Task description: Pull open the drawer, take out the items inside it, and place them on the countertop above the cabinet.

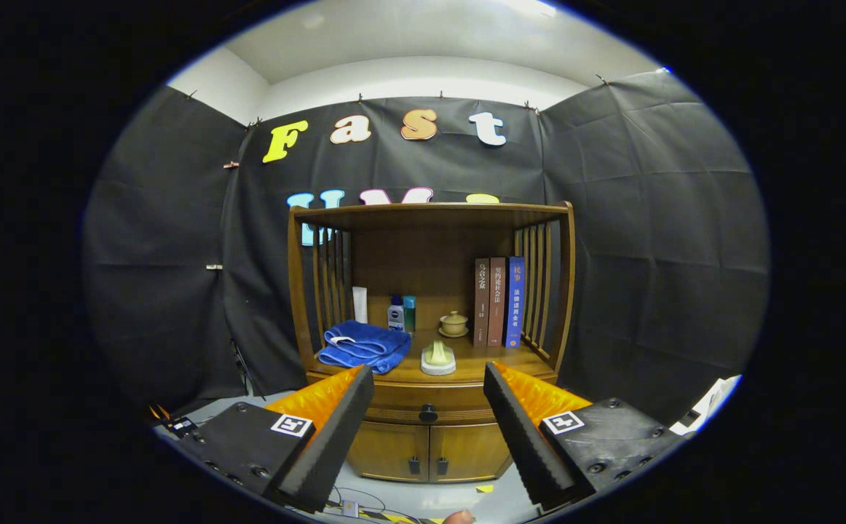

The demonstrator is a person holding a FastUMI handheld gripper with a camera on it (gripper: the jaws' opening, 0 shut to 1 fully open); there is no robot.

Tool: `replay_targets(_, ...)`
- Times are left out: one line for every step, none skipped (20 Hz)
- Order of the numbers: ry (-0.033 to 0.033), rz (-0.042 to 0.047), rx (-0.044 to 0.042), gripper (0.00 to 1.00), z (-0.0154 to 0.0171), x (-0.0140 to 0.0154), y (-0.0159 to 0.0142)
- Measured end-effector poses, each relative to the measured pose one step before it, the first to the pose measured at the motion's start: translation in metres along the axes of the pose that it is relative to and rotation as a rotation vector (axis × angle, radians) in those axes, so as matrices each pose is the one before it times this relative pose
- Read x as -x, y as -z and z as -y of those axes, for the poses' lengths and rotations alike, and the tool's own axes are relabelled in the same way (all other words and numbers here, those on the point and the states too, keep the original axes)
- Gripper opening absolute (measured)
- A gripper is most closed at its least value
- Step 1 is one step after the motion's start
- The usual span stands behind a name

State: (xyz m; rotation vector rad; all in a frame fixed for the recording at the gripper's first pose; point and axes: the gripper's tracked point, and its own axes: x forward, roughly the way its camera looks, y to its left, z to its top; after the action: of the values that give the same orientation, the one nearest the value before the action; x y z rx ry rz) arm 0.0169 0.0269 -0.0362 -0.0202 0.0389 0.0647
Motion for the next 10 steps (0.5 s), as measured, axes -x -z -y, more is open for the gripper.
replay_targets(-0.00011, -0.00008, -0.00278, 0.99, -0.00089, -0.00040, 0.00064)
replay_targets(-0.00345, -0.00261, -0.00322, 0.99, -0.00144, -0.00015, 0.00156)
replay_targets(-0.00170, -0.00753, -0.00433, 0.99, -0.00108, 0.00011, 0.00279)
replay_targets(-0.00419, -0.00630, -0.00359, 0.99, 0.00007, -0.00043, 0.00229)
replay_targets(-0.00120, -0.00249, -0.00377, 0.99, -0.00045, -0.00050, 0.00091)
replay_targets(0.00043, 0.00197, -0.00152, 0.99, 0.00050, 0.00065, -0.00104)
replay_targets(0.00063, 0.00395, -0.00078, 0.99, 0.00050, -0.00065, -0.00079)
replay_targets(-0.00045, -0.00011, -0.00184, 0.99, 0.00064, -0.00028, 0.00014)
replay_targets(-0.00114, -0.00077, -0.00355, 0.99, -0.00016, 0.00088, -0.00014)
replay_targets(0.00058, -0.00155, -0.00290, 0.99, 0.00069, -0.00046, 0.00044)
